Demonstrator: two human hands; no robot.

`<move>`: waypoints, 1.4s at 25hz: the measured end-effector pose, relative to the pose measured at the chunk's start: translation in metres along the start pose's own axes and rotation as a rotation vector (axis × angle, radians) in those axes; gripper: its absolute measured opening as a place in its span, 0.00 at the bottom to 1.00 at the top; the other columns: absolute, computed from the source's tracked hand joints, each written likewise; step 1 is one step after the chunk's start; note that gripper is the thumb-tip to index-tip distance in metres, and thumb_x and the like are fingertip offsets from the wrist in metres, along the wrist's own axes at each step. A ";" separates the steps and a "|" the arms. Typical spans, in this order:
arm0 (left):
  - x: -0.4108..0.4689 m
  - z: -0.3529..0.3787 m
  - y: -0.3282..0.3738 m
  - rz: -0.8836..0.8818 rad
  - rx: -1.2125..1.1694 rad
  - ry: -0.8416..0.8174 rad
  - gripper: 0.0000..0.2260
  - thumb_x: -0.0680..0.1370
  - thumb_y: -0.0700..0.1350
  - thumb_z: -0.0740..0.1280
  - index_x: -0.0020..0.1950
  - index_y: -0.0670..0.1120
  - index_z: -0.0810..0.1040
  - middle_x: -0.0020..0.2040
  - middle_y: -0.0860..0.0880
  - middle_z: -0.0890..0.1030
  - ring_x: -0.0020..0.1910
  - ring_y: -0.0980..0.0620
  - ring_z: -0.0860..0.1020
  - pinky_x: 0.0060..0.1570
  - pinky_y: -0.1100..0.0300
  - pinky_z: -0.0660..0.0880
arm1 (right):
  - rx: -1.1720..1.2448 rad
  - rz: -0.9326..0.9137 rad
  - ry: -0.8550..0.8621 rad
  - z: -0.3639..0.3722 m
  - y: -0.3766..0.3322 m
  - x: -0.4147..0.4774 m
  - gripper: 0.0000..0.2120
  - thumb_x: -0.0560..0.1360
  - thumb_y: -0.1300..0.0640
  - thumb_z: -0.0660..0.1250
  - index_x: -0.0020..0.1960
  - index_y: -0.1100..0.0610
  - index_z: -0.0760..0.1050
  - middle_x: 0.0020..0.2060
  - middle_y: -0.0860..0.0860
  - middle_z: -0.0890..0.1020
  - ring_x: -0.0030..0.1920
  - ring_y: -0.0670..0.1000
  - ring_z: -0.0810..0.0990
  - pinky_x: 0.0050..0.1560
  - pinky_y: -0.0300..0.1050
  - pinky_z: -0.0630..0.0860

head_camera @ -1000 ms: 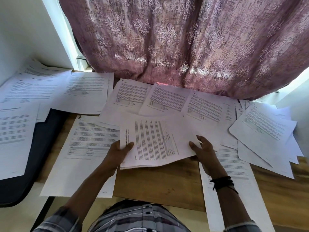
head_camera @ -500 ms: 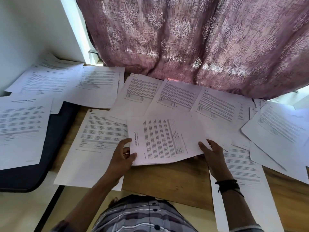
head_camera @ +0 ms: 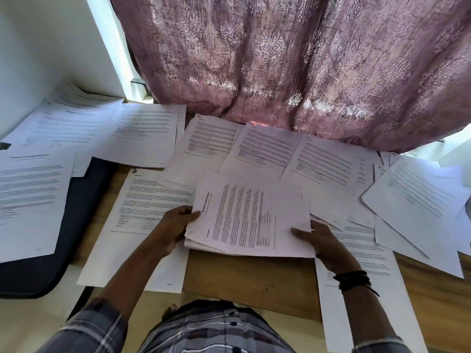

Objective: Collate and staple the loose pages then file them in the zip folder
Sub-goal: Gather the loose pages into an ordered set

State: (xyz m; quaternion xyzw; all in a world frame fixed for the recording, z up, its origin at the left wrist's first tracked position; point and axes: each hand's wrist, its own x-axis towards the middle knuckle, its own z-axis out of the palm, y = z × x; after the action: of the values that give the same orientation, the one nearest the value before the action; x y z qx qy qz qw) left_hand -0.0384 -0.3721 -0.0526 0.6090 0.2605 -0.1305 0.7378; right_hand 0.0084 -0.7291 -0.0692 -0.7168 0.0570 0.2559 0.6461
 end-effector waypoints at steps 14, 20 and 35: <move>0.003 0.025 0.003 0.538 0.263 -0.060 0.08 0.81 0.49 0.62 0.59 0.53 0.74 0.51 0.55 0.83 0.51 0.55 0.82 0.43 0.60 0.81 | -0.118 -0.444 0.345 0.022 -0.001 0.000 0.14 0.76 0.60 0.70 0.60 0.62 0.76 0.50 0.54 0.84 0.49 0.50 0.85 0.44 0.44 0.83; 0.002 0.040 0.011 0.612 0.315 -0.036 0.11 0.77 0.53 0.65 0.58 0.53 0.74 0.52 0.53 0.81 0.50 0.56 0.83 0.41 0.61 0.81 | -0.137 -0.488 0.362 0.029 -0.006 0.000 0.08 0.77 0.62 0.68 0.56 0.61 0.78 0.47 0.51 0.84 0.45 0.42 0.84 0.39 0.38 0.81; 0.002 0.048 0.022 0.617 0.237 0.062 0.09 0.74 0.52 0.71 0.52 0.51 0.79 0.41 0.60 0.85 0.40 0.55 0.85 0.33 0.63 0.80 | -0.022 -0.419 0.318 0.034 -0.005 0.006 0.15 0.74 0.57 0.72 0.60 0.58 0.78 0.51 0.53 0.85 0.51 0.52 0.84 0.49 0.52 0.84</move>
State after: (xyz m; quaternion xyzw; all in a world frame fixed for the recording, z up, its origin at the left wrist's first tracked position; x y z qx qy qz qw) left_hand -0.0153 -0.4133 -0.0298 0.7443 0.0691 0.0883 0.6584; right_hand 0.0059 -0.6944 -0.0683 -0.7510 0.0055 0.0012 0.6603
